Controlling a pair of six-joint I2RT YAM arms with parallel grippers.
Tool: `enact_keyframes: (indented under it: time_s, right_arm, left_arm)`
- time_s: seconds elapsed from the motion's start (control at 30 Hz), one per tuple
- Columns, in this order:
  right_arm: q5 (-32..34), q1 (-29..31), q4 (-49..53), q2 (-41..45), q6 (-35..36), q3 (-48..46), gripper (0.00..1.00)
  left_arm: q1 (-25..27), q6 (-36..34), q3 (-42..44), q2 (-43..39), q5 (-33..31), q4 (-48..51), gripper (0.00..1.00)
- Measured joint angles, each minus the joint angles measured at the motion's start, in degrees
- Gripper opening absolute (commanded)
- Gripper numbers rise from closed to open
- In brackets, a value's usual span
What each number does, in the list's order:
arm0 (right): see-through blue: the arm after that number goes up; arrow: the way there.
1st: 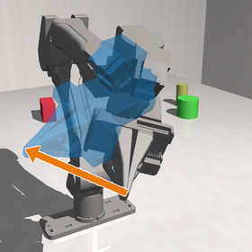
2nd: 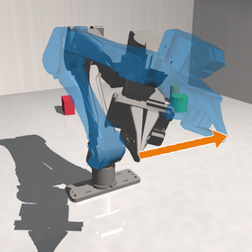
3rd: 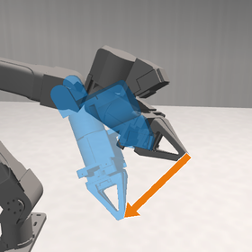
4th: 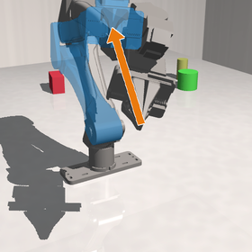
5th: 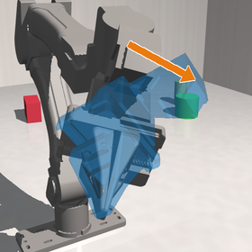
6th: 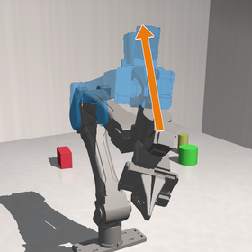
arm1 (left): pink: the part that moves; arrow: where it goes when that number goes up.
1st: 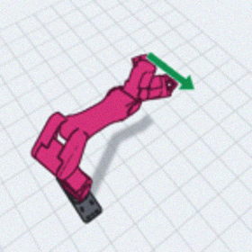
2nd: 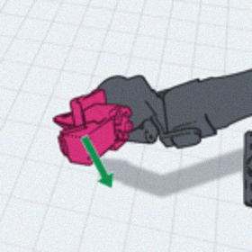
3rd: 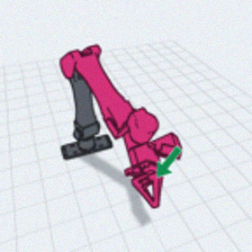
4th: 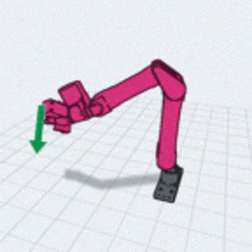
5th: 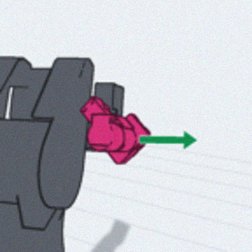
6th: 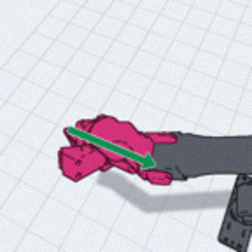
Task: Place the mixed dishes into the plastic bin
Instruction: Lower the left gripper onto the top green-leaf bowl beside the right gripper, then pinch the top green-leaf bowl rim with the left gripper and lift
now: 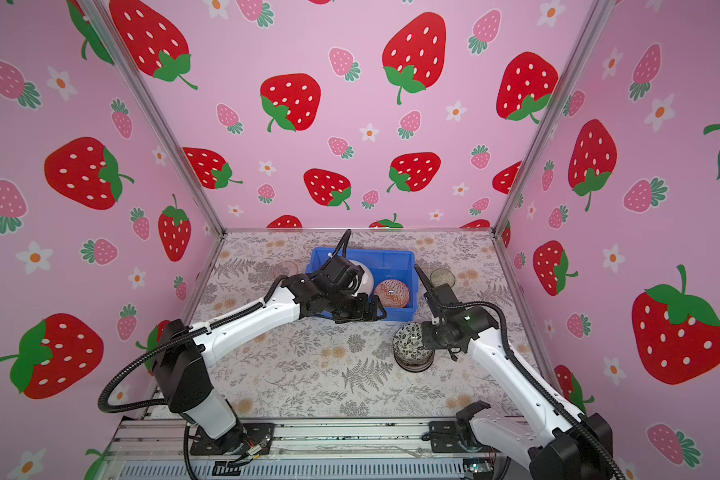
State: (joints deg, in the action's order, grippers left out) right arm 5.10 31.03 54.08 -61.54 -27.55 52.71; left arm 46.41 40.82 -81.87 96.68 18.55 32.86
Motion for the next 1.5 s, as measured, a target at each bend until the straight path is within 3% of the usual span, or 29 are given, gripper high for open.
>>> enact_keyframes:
  time_s: [0.27,0.6,0.77,1.5]
  right_arm:
    - [0.15,-0.02,0.46,0.00,0.07,1.49,0.03]
    - [-2.32,-0.07,0.90,-0.11,0.39,4.24,0.03]
    - [-3.37,-0.17,1.14,-0.11,0.44,4.96,0.03]
    - [-4.61,-0.44,1.38,-0.11,0.66,5.09,0.03]
  left_arm:
    - [1.14,0.72,0.55,0.00,0.11,-0.74,0.95]
    - [7.80,2.64,0.70,4.31,0.20,-2.91,0.88]
    - [9.46,2.91,-0.13,8.11,-0.04,-2.51,0.74]
    - [10.29,0.90,-6.62,11.91,-4.44,1.99,0.32]
